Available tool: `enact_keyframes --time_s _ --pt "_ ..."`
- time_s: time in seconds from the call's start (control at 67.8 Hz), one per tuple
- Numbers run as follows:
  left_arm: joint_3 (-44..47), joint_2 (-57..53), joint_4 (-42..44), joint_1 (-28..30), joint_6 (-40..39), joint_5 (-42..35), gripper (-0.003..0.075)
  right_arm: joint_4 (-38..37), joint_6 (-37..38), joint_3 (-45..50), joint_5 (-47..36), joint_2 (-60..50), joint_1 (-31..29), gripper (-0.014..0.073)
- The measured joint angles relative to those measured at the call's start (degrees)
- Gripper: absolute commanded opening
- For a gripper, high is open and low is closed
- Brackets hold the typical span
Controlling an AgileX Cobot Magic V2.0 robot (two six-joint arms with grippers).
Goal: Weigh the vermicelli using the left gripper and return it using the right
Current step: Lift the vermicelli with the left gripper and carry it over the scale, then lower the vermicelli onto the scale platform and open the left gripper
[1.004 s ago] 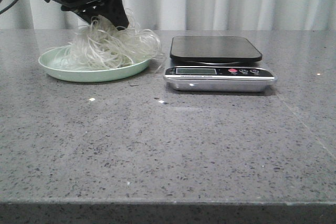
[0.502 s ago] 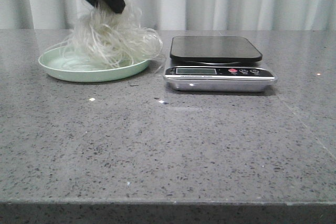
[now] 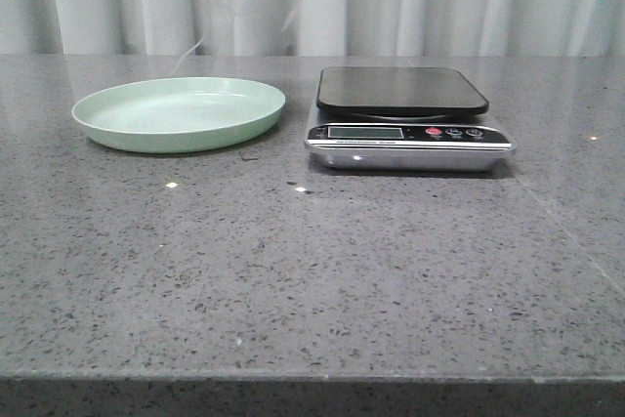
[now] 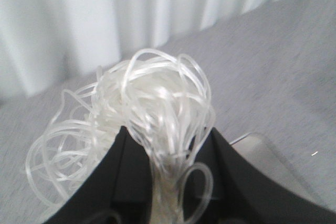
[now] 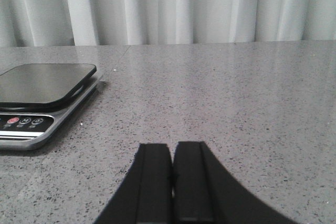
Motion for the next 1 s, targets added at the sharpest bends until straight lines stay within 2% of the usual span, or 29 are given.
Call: enact_keyframes --time_s 0.354,0.62,1.004 --pt "-2.52 4.43 -0.23 -8.66 0.00 -5.72 0.0137 0.00 0.00 0.00 0.00 0.00 0.00 0.0151" --pt "-2.52 13.06 -0.23 -9.91 0.00 -7.13 0.0137 0.00 0.00 0.00 0.00 0.00 0.00 0.0151" --pt "-2.52 17.03 -0.23 -10.53 0.00 -6.88 0.0137 0.00 0.00 0.00 0.00 0.00 0.00 0.0151"
